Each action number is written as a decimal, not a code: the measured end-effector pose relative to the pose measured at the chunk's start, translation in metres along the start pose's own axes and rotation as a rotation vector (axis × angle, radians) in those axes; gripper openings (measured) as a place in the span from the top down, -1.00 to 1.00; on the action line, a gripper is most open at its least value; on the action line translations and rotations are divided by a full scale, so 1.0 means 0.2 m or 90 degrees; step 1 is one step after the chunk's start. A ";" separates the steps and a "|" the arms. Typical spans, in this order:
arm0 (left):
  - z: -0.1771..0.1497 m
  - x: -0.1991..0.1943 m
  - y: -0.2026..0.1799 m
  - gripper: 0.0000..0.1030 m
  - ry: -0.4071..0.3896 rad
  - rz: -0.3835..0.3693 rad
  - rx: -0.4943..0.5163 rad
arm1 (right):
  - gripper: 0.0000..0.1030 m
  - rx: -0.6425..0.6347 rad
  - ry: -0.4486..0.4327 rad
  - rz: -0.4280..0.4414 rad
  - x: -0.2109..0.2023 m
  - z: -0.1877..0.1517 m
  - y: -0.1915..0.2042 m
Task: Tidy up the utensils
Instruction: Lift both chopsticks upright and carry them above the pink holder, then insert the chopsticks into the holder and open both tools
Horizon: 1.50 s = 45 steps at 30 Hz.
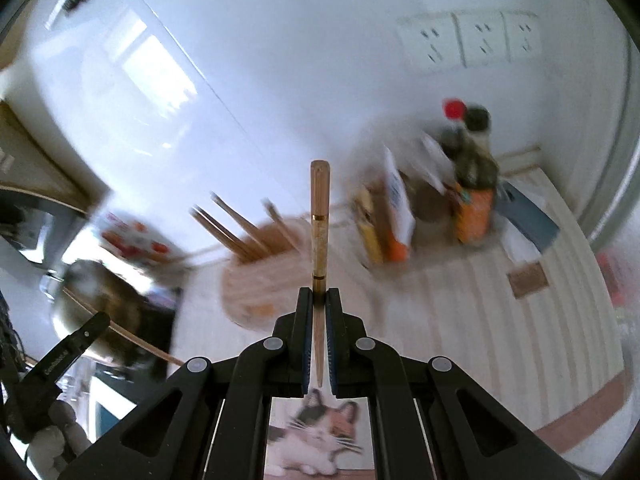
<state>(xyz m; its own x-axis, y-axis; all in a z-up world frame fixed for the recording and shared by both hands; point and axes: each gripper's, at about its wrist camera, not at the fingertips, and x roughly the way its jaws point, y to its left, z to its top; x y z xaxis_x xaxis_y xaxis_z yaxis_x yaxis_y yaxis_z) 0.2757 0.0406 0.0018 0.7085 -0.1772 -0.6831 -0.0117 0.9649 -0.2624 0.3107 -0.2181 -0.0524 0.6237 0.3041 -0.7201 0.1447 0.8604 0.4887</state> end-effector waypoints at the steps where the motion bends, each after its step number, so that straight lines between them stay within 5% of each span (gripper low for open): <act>1: 0.05 -0.04 -0.02 0.92 -0.011 -0.014 -0.001 | 0.87 -0.003 -0.007 0.012 -0.02 0.05 0.03; 7: 0.24 -0.11 -0.11 0.92 -0.051 -0.052 -0.004 | 0.87 -0.017 -0.065 0.036 -0.11 0.31 0.16; 14: 0.39 0.11 -0.21 0.92 -0.037 -0.059 0.000 | 0.87 -0.024 -0.089 0.005 -0.01 0.53 0.22; 25: 0.37 0.66 -0.35 0.92 0.042 -0.016 0.061 | 0.87 -0.023 -0.012 -0.048 0.40 0.63 0.13; 32: 0.31 0.68 -0.38 0.80 0.074 -0.024 0.094 | 0.82 -0.064 0.055 -0.043 0.54 0.59 0.15; 34: 0.30 0.63 -0.37 0.59 0.066 -0.009 0.099 | 0.54 -0.068 0.066 -0.039 0.54 0.59 0.15; 36: 0.29 0.60 -0.36 -0.21 0.060 0.015 0.106 | 0.24 -0.068 0.058 -0.031 0.52 0.58 0.14; 37: 0.28 0.57 -0.35 -0.36 0.052 0.027 0.110 | 0.21 -0.067 0.051 -0.035 0.49 0.57 0.14; 41: 0.23 0.50 -0.27 -0.55 0.031 0.083 0.124 | 0.07 -0.081 0.023 -0.059 0.39 0.55 0.13; 45: 0.14 0.48 -0.20 -1.00 0.023 0.108 0.130 | -0.13 -0.091 -0.014 -0.093 0.28 0.47 0.11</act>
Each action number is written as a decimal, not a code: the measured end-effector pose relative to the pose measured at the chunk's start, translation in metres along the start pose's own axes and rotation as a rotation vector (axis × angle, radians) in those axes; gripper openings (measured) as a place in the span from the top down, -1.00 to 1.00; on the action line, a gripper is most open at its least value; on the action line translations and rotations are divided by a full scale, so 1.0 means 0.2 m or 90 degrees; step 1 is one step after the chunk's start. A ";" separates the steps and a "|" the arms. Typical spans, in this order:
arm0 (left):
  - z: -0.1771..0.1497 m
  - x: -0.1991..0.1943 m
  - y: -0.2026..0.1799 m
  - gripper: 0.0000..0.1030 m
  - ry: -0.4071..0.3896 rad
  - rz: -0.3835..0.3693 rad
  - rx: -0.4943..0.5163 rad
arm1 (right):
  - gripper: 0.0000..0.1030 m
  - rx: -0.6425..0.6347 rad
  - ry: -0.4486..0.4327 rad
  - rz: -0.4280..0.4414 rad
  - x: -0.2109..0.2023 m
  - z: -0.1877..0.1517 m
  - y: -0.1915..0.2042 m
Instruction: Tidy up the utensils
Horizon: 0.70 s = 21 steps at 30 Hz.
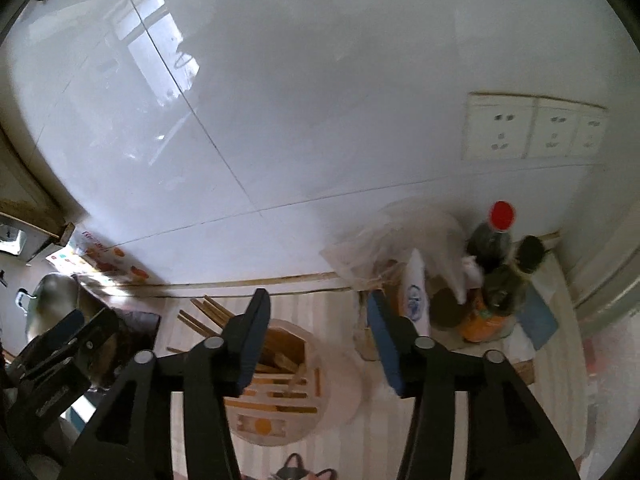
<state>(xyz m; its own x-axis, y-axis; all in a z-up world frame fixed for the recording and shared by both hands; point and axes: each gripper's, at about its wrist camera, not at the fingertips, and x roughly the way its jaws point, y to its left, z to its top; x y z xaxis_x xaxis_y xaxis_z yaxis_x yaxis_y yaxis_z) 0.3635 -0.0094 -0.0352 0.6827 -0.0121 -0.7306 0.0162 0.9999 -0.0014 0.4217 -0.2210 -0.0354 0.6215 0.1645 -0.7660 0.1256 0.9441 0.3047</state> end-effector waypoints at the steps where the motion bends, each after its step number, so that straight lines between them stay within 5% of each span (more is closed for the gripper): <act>1: -0.03 0.00 0.01 -1.00 -0.004 0.011 0.002 | -0.17 -0.010 -0.010 -0.014 -0.02 -0.04 0.01; 9: -0.24 0.05 -0.02 -1.00 0.013 0.044 0.021 | -0.34 -0.064 -0.015 -0.069 -0.03 -0.32 0.07; 16: -0.32 0.02 -0.07 -1.00 0.014 0.053 0.014 | -0.94 -0.104 -0.003 -0.108 0.01 -0.45 0.06; 21: -0.36 -0.04 -0.09 -1.00 0.004 0.059 0.008 | -0.99 -0.124 -0.014 -0.129 -0.03 -0.50 0.03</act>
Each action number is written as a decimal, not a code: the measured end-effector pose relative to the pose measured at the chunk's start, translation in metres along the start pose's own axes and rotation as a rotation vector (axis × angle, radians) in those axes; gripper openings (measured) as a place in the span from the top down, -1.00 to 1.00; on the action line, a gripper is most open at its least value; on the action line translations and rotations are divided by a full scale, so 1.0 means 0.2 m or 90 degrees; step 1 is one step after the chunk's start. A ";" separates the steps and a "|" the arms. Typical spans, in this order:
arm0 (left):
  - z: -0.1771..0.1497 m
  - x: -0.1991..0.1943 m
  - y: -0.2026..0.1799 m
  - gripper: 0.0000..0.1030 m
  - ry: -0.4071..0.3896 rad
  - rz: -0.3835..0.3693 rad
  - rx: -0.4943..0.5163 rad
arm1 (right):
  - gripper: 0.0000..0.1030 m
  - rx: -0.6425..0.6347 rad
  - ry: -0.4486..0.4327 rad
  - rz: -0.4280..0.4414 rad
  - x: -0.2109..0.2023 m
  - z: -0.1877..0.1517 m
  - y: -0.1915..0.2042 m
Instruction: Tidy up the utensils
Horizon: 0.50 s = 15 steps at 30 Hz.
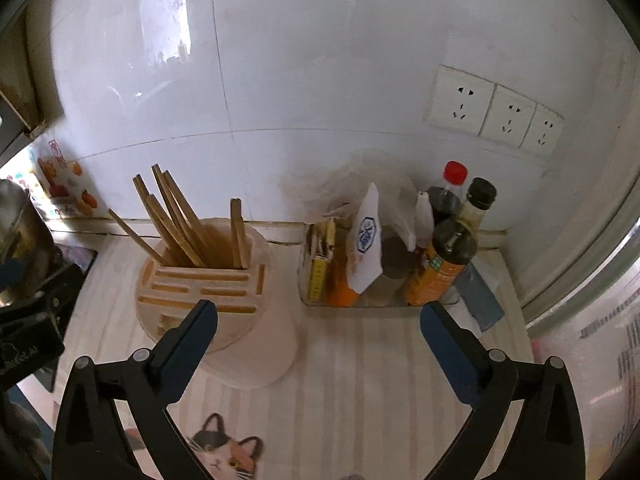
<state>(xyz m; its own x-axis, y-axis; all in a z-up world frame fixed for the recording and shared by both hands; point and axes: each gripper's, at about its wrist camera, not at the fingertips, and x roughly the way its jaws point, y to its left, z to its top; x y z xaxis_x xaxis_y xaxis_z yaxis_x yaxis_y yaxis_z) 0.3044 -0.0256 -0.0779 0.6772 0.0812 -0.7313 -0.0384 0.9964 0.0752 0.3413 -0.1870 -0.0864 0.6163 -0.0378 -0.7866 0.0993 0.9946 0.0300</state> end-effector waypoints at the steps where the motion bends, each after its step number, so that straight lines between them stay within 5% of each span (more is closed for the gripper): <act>1: 0.00 -0.02 0.00 -1.00 -0.002 0.001 -0.001 | -1.00 0.000 -0.002 0.000 -0.01 0.00 -0.01; 15: -0.20 -0.54 0.15 -1.00 -0.076 -0.038 0.009 | -1.00 0.048 -0.089 -0.007 -0.55 -0.21 -0.02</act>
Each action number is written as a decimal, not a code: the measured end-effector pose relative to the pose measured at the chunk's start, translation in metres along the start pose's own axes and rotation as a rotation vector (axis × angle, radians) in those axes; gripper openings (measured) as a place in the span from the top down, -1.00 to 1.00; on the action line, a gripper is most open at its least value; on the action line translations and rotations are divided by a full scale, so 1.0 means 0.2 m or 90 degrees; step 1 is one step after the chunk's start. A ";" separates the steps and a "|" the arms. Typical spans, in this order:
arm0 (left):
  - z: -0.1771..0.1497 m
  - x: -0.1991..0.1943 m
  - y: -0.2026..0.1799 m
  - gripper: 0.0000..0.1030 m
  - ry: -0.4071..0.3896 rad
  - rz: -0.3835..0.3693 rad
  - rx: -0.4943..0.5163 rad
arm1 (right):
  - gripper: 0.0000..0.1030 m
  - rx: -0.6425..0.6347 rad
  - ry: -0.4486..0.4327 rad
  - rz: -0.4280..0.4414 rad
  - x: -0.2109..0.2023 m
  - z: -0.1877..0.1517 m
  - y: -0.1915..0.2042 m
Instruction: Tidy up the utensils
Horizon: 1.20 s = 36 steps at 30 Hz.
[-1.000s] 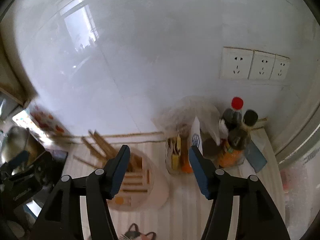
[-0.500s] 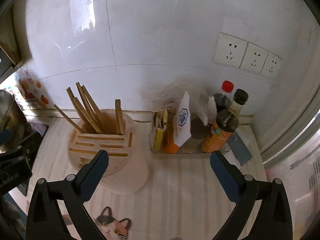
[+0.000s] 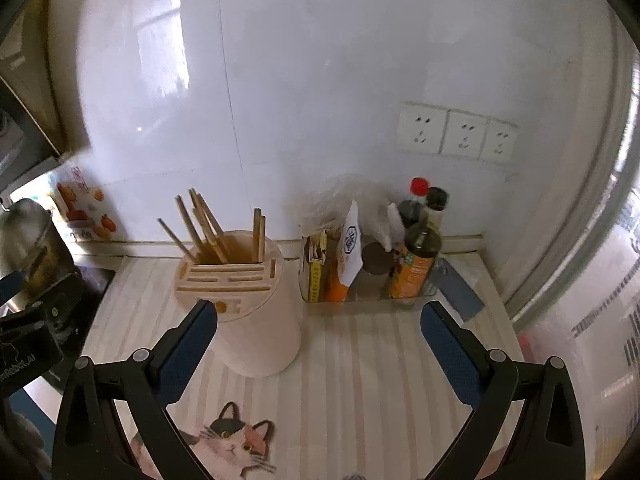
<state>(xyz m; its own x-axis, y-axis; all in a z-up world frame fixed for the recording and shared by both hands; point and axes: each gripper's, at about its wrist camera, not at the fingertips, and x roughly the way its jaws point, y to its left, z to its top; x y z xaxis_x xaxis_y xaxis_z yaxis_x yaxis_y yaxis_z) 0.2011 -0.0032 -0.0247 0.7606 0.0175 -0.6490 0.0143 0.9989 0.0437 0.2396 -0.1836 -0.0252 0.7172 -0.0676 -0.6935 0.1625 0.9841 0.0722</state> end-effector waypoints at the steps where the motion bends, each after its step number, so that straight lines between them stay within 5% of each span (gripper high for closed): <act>1: -0.01 -0.04 0.01 -1.00 -0.003 -0.002 0.002 | -1.00 0.001 -0.005 -0.002 -0.05 -0.02 0.00; 18: -0.32 -0.67 0.18 -1.00 -0.045 -0.053 0.020 | -1.00 0.042 -0.079 -0.034 -0.92 -0.39 0.06; 36: -0.35 -0.75 0.21 -1.00 -0.062 -0.028 0.006 | -1.00 0.031 -0.095 -0.029 -1.03 -0.36 0.09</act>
<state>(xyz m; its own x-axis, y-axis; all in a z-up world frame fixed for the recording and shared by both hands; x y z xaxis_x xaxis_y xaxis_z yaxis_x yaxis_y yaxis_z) 0.0421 0.0384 0.0215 0.8190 -0.0303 -0.5729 0.0539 0.9983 0.0242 0.0471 -0.1399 0.0675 0.8003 -0.1386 -0.5834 0.2272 0.9705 0.0811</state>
